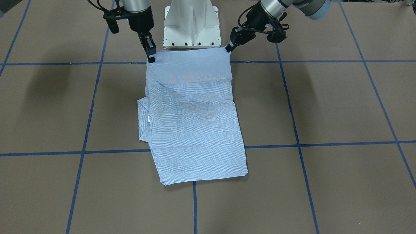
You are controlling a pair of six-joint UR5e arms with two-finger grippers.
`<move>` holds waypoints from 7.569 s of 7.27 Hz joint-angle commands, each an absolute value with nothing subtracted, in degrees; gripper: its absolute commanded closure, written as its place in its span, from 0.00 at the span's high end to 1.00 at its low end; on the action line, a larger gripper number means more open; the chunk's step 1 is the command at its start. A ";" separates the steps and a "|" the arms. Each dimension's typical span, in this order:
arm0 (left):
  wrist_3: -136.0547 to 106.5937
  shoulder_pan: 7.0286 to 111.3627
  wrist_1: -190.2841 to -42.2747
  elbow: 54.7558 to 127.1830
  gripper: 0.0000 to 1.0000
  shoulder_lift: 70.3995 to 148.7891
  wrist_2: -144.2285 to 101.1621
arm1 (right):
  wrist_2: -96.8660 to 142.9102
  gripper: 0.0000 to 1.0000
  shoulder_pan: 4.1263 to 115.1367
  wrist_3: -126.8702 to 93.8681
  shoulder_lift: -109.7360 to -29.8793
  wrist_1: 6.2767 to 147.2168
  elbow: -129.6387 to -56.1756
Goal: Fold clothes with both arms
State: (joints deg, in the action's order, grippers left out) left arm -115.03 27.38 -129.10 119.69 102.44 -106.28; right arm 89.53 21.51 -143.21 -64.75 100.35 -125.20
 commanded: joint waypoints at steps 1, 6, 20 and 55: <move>-114.44 33.30 -123.49 116.29 0.00 108.63 -109.95 | 94.39 0.00 29.42 -138.64 -59.87 99.85 -118.25; -111.89 40.07 -123.66 109.45 0.00 112.84 -110.21 | 98.17 0.00 37.08 -133.51 -50.29 97.05 -104.98; -99.58 48.33 -144.29 66.40 0.47 129.35 -108.38 | 103.80 0.82 43.94 -116.74 -31.75 66.29 -56.62; -82.27 42.97 -140.01 58.99 0.00 136.05 -109.16 | 113.73 1.00 51.59 -111.53 -49.57 69.07 -77.78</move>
State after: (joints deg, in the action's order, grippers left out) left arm -83.04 42.49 -139.66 61.18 134.96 -110.01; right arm 113.72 51.55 -111.53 -49.54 68.26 -77.38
